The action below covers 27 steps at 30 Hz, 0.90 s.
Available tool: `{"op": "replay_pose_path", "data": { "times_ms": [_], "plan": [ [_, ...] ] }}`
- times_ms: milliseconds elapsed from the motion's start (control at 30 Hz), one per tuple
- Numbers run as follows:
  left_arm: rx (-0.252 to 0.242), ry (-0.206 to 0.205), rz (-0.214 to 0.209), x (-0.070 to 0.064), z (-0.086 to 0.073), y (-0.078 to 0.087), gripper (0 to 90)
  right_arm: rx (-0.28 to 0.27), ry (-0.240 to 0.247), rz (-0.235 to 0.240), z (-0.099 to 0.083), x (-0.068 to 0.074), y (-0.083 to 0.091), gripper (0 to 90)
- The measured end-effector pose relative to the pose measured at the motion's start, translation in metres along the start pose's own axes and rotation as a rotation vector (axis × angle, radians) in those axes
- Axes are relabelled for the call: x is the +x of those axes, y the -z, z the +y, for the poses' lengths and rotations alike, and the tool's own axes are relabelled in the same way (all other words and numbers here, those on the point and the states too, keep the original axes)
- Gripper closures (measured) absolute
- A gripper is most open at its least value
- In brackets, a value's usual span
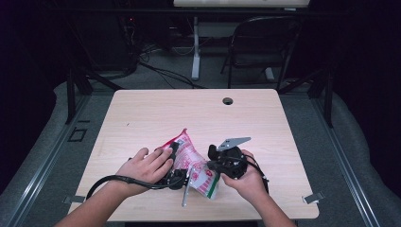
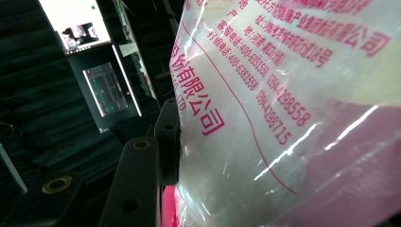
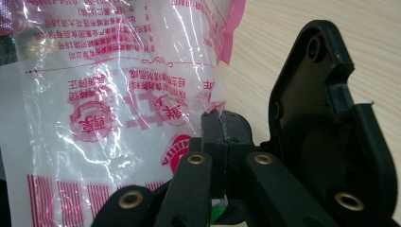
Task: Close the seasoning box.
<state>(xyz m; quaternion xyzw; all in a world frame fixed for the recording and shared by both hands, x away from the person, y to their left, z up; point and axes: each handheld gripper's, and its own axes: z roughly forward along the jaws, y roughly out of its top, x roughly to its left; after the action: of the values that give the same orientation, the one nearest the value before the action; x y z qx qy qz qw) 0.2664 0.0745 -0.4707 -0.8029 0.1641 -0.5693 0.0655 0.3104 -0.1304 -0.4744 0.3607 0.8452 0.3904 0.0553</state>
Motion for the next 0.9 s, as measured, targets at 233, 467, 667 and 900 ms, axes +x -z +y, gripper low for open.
{"op": "replay_pose_path", "data": {
  "times_ms": [233, 467, 667, 900],
  "plan": [
    [0.000, -0.009, 0.006, 0.0003, 0.0001, 0.0003, 62.0, -0.002, -0.001, 0.000, 0.0000, 0.0000, 0.0001, 90.0],
    [0.000, -0.014, 0.009, 0.0006, 0.0004, 0.0007, 62.2, -0.005, -0.001, 0.001, -0.0001, -0.0002, 0.0001, 90.0],
    [0.008, -0.013, 0.000, 0.0007, 0.0003, 0.0013, 62.5, -0.005, 0.000, 0.001, 0.0000, -0.0004, 0.0004, 90.0],
    [0.006, -0.012, 0.000, 0.0015, 0.0000, 0.0012, 62.7, -0.006, 0.000, 0.002, 0.0003, -0.0004, 0.0008, 90.0]
  ]
}}
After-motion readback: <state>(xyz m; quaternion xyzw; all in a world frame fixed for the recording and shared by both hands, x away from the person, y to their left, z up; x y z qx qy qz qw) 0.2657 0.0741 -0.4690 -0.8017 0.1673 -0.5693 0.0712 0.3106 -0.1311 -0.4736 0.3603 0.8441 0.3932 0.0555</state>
